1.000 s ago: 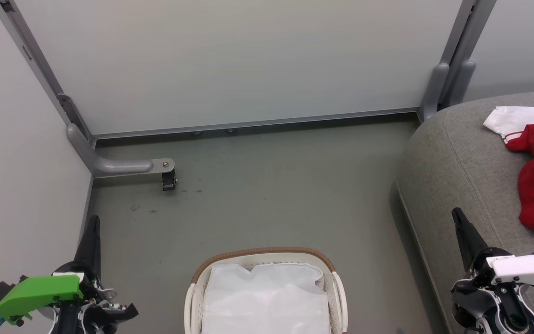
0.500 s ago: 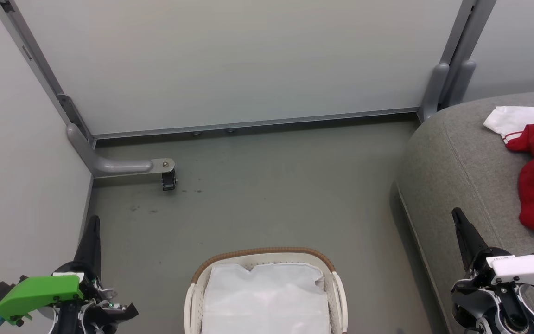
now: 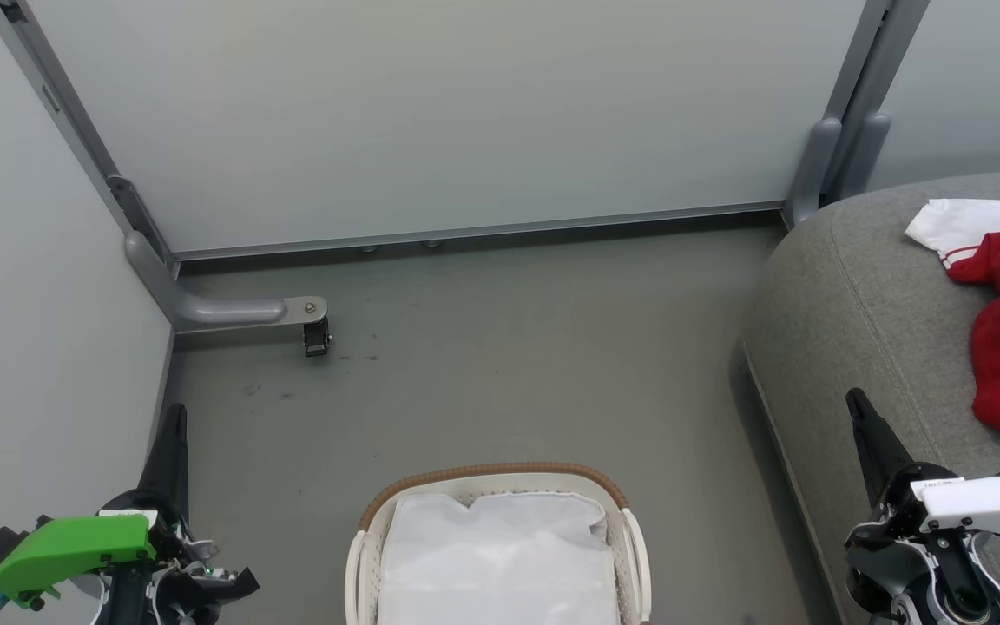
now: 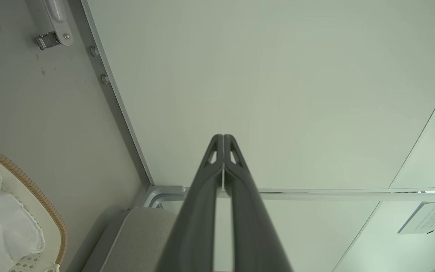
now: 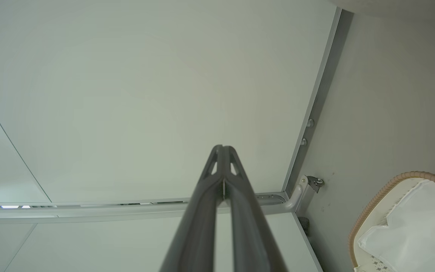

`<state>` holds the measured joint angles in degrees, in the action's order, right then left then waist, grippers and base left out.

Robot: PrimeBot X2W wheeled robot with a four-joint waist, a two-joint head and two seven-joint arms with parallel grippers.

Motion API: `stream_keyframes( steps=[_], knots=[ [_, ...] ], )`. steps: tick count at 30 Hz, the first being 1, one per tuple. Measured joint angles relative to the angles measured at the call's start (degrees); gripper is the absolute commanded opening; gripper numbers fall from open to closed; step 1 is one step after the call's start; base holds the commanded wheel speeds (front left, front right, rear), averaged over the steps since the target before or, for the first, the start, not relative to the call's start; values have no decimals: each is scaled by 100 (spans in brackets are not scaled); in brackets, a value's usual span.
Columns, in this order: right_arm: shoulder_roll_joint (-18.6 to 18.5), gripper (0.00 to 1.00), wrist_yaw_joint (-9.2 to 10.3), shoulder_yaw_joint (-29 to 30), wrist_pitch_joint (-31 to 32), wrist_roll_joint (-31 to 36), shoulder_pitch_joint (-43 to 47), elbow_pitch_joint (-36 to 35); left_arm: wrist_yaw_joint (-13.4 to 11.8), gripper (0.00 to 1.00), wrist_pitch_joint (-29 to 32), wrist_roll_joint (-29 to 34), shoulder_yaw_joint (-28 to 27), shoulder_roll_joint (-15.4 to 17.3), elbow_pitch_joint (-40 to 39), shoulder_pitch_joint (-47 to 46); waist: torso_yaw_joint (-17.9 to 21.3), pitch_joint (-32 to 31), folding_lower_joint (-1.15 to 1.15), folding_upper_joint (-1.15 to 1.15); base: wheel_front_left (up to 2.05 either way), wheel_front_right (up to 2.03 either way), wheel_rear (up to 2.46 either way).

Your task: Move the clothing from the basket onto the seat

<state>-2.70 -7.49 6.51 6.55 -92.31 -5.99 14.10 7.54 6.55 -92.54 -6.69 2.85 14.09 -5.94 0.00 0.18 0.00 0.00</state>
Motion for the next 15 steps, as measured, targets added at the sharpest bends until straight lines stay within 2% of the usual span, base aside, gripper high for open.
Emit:
stream_keyframes(
  steps=[15],
  knots=[
    [0,0,0,0,0,0,0,0,0,0,0,0,0,-1,0,0,0,0,0,0,0,0,0]
  ],
)
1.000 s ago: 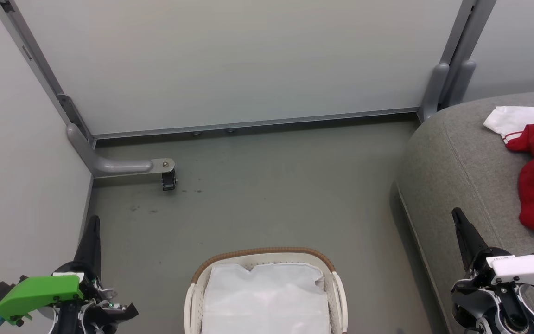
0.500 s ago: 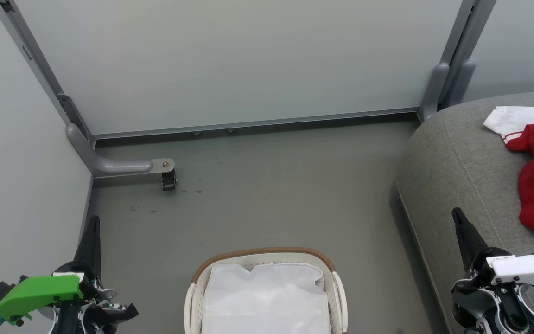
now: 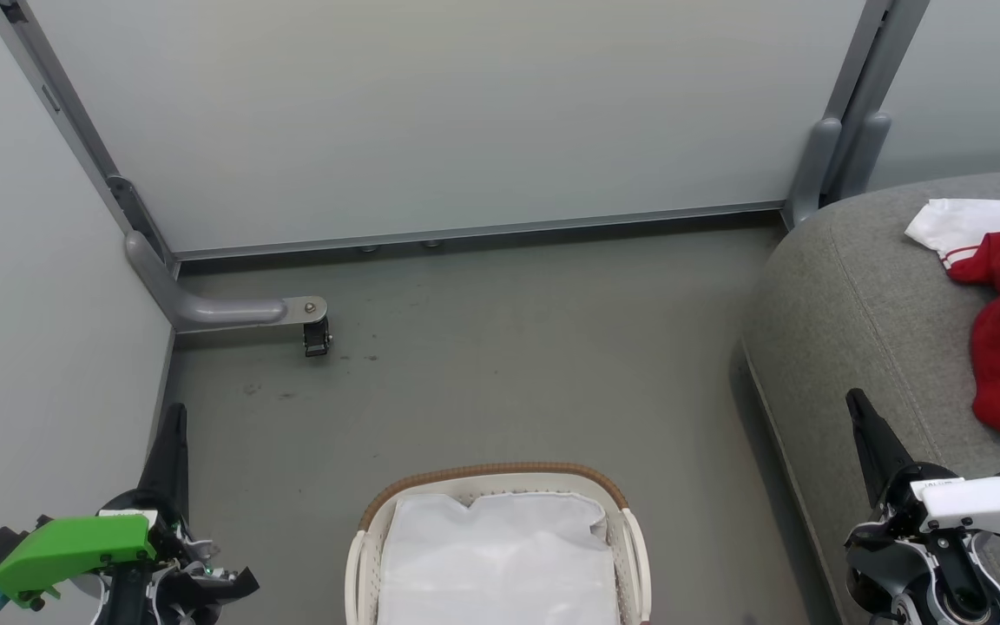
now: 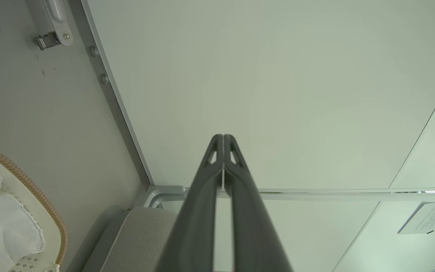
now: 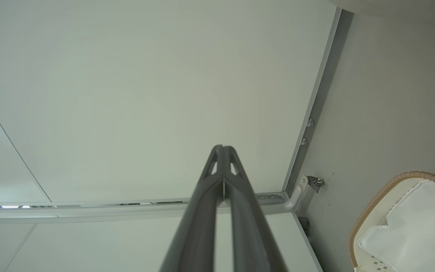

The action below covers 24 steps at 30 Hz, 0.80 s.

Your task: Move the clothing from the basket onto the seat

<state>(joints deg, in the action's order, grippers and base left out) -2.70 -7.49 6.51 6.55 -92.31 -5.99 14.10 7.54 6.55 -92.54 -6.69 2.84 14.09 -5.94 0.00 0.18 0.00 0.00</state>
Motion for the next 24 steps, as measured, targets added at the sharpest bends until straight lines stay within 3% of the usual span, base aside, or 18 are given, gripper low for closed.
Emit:
stream_keyframes(
  steps=[24],
  knots=[
    [0,0,0,0,0,0,0,0,0,0,0,0,0,0,0,0,0,0,0,0,0,0,0]
  ],
)
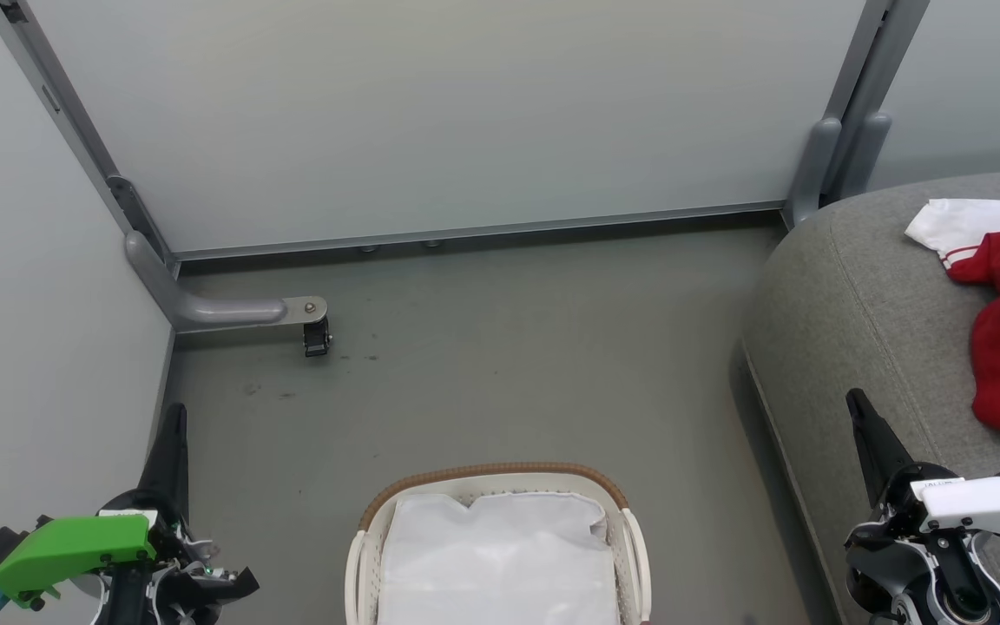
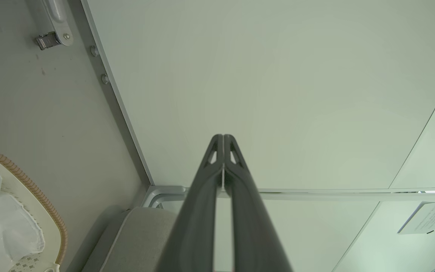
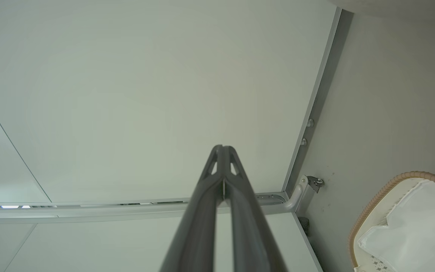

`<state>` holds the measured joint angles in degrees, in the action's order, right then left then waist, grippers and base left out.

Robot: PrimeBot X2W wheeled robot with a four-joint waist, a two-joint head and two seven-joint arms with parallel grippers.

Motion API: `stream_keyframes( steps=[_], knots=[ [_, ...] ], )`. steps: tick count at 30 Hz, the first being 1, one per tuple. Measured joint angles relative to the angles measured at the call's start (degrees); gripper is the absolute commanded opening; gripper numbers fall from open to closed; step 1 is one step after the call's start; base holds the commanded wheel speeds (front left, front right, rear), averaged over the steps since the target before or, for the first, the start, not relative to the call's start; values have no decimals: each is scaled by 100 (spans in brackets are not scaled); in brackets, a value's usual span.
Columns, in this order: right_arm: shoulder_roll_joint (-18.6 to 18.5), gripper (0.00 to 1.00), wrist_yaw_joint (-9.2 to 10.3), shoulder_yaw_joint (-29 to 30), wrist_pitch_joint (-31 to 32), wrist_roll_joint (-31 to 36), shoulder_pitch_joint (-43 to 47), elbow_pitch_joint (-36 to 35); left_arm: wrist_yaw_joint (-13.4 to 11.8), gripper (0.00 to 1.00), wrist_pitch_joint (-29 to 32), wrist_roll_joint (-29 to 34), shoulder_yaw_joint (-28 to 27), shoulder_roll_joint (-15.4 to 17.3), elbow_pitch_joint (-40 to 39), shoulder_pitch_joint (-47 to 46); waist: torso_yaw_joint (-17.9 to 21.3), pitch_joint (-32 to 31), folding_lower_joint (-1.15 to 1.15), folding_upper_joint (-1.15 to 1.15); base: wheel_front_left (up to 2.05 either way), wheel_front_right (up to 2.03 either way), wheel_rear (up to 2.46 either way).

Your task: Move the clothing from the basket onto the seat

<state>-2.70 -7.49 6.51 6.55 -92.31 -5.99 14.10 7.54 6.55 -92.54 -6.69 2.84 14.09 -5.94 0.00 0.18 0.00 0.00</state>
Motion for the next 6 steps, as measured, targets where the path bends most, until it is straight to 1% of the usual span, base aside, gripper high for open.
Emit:
stream_keyframes(
  steps=[6],
  knots=[
    [0,0,0,0,0,0,0,0,0,0,0,0,0,0,0,0,0,0,0,0,0,0,0]
  ],
)
